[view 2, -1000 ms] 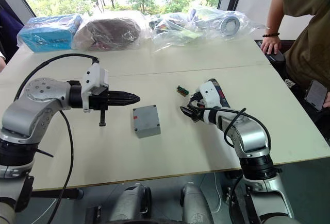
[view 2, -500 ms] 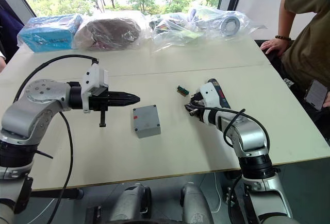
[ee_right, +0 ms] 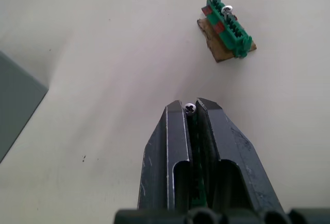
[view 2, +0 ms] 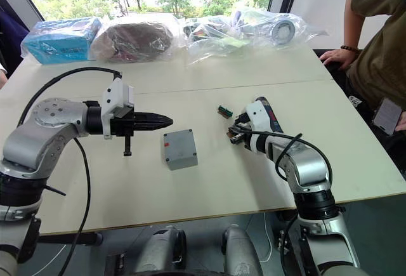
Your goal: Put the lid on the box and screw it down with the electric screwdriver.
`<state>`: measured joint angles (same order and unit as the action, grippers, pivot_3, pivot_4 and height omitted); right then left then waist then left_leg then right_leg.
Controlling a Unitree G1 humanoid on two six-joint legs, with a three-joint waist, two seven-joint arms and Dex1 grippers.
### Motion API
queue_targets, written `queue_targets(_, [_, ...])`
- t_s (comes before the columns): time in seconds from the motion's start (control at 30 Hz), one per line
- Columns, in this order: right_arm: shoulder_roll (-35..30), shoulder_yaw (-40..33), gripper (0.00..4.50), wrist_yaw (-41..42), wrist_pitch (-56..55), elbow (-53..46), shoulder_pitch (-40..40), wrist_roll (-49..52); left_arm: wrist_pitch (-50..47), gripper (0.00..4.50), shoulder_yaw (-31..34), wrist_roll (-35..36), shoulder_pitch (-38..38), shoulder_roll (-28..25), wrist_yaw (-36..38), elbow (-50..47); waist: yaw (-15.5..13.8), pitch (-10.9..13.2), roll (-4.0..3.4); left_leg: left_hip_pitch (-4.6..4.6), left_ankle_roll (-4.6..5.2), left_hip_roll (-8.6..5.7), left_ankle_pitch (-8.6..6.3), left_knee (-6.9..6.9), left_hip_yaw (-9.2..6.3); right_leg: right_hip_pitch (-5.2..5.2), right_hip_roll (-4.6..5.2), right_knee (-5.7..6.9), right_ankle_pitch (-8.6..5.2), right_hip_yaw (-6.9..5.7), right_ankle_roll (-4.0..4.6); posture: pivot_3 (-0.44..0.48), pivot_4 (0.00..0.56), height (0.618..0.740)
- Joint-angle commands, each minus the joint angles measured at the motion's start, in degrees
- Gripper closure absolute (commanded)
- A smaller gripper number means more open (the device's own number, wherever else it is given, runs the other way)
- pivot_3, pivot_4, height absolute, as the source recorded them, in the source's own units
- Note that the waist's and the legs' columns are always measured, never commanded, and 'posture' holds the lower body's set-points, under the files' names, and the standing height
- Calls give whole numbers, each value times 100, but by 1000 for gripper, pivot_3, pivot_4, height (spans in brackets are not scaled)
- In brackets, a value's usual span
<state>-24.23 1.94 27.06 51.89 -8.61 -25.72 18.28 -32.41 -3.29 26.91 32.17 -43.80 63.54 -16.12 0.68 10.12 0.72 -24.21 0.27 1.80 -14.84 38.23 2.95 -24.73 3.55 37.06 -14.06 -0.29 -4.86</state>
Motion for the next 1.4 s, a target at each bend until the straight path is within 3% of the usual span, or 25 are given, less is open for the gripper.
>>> queue_targets(0.03, [-18, -26, 3741, 32, -154, -95, -83, -10, -14, 4500, 46, 90, 72, 0, -26, -213, -2, 0, 0, 0, 0, 0, 0, 0, 0, 0, 0, 0, 0, 0, 0, 0, 150, 740])
queue_targets(0.07, [-29, -15, 3615, 23, -152, -92, -80, -32, -20, 4500, 42, 93, 76, 8, -33, -218, -2, 0, 0, 0, 0, 0, 0, 0, 0, 0, 0, 0, 0, 0, 0, 0, 150, 740])
queue_targets(0.17, [-53, 8, 2430, 28, -129, -112, -82, -55, 3, 4500, 35, 73, 72, 9, -33, -202, -1, 0, 0, 0, 0, 0, 0, 0, 0, 0, 0, 0, 0, 0, 0, 0, 150, 740])
queue_targets(0.93, [-23, -49, 2430, 80, -214, -81, -114, -51, 44, 4500, 8, 46, 61, 44, -47, -189, 0, 0, 0, 0, 0, 0, 0, 0, 0, 0, 0, 0, 0, 0, 0, 0, 150, 740])
queue_targets(1.1, [-38, -10, 4379, 90, -202, -51, -94, -74, 46, 4500, -3, 31, 79, 61, -52, -179, 0, 0, 0, 0, 0, 0, 0, 0, 0, 0, 0, 0, 0, 0, 0, 0, 150, 740])
queue_targets(1.4, [-78, -71, 4454, 88, -84, -135, -182, -50, 57, 4500, 63, 10, 9, -21, -32, -172, 1, 0, 0, 0, 0, 0, 0, 0, 0, 0, 0, 0, 0, 0, 0, 0, 150, 740])
